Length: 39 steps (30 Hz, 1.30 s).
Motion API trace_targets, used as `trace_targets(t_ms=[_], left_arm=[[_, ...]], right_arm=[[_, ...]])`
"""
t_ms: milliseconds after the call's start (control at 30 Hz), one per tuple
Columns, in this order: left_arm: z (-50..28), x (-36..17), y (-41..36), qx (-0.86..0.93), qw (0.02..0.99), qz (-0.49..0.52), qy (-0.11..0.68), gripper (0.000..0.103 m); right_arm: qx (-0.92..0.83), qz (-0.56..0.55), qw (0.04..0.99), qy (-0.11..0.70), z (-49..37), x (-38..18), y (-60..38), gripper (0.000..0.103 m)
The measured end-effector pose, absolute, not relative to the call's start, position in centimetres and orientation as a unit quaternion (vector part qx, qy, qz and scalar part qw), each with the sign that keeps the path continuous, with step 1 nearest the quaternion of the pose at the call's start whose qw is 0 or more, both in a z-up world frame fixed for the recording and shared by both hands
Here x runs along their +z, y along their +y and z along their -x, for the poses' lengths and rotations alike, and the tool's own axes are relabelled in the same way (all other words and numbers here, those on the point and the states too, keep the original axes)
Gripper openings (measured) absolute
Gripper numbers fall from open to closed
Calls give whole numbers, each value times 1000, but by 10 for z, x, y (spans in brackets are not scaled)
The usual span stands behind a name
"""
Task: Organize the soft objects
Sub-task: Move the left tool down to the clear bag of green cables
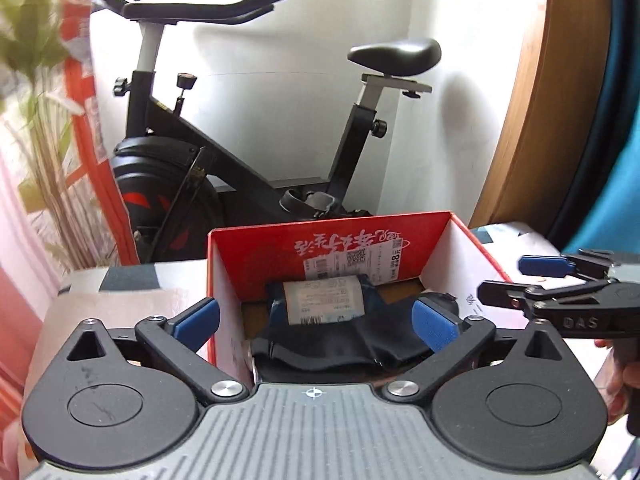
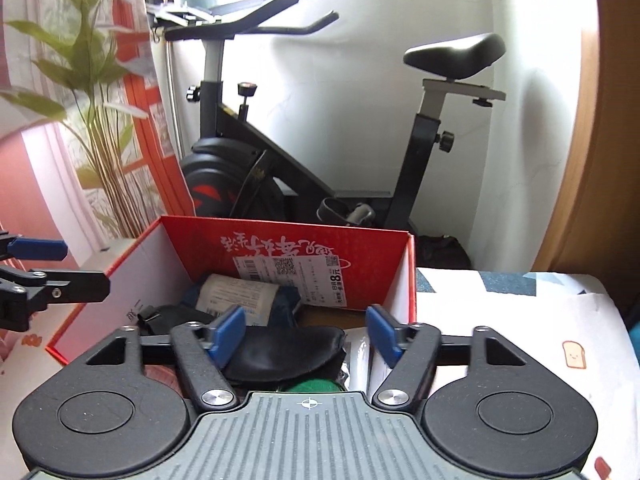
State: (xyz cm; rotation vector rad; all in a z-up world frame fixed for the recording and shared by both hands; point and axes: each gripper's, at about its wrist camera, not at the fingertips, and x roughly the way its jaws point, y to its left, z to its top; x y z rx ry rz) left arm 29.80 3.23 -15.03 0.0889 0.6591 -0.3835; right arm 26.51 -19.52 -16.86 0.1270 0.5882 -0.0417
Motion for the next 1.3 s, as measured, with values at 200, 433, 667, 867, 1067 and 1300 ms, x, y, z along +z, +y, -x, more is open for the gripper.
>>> trace_targets(t_ms=[200, 433, 667, 867, 1067, 1300], left_arm=[[-269, -152, 49, -174, 931, -17, 322, 103], [-237, -164, 70, -159, 931, 19, 328, 103], [-209, -188, 87, -142, 922, 58, 356, 103], [-187, -219, 95, -129, 911, 87, 383, 103], [-177, -238, 100, -127, 903, 98, 398, 102], [-177, -251, 104, -119, 896, 119, 410, 92]], right_arm=[[-26, -84, 963, 256, -221, -166, -194, 103], [-34, -104, 963, 246, -183, -180, -188, 103], [-36, -104, 962, 250, -160, -200, -175, 103], [-33, -105, 956, 271, -148, -222, -161, 103], [-11, -103, 948, 302, -151, -244, -142, 102], [29, -77, 944, 319, -162, -258, -113, 100]])
